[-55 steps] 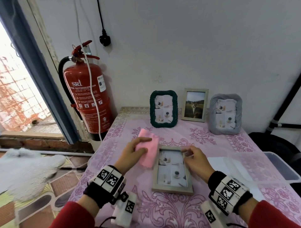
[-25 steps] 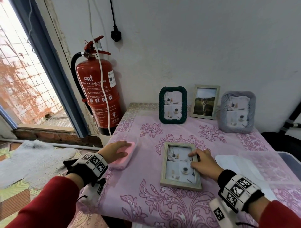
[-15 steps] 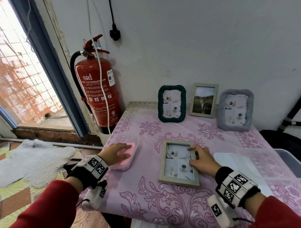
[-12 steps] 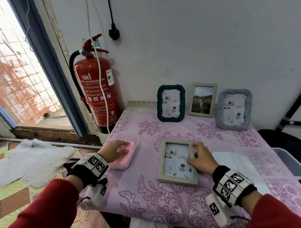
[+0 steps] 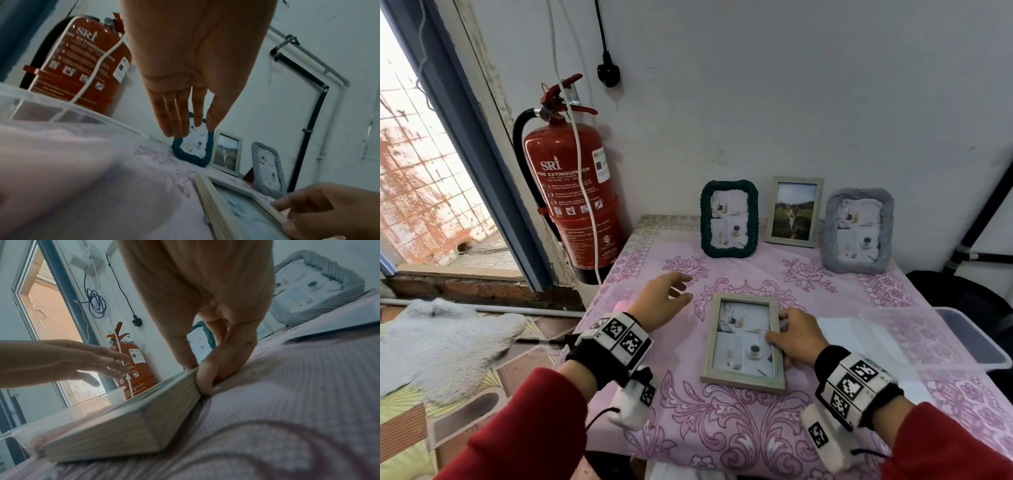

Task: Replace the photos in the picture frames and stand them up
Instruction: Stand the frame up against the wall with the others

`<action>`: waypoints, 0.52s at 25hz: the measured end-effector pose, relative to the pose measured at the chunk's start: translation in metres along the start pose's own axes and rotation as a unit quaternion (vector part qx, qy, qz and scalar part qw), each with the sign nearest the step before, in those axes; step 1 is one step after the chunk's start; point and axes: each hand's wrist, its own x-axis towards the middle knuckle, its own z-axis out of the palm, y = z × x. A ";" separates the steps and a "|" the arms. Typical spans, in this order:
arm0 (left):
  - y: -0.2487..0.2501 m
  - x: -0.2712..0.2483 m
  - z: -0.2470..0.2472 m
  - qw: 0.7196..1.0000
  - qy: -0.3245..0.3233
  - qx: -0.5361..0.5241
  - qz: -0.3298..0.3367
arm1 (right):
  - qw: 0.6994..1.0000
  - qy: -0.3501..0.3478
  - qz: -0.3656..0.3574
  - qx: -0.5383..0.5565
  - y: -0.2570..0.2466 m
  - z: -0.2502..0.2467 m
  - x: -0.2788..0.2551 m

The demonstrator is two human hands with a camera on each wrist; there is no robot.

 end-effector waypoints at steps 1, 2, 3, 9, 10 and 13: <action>0.002 0.001 0.007 0.999 -0.024 -0.013 -0.021 | 1.000 0.005 0.002 0.013 0.000 0.000 -0.001; 0.003 0.002 0.015 0.997 -0.053 -0.023 -0.042 | 1.000 0.012 0.002 0.023 0.001 0.000 -0.002; 0.004 0.002 0.022 0.994 -0.085 -0.030 -0.060 | 0.999 0.020 0.000 0.037 0.001 0.000 -0.003; 0.004 -0.005 0.046 0.981 -0.141 -0.117 -0.069 | 0.992 0.072 -0.052 0.092 -0.007 -0.003 -0.012; 0.004 -0.006 0.046 0.978 -0.139 -0.142 -0.063 | 0.990 0.078 -0.059 0.101 -0.009 -0.005 -0.013; 0.005 -0.007 0.040 0.976 -0.119 -0.178 -0.032 | 0.985 0.090 -0.091 0.119 -0.017 -0.011 -0.014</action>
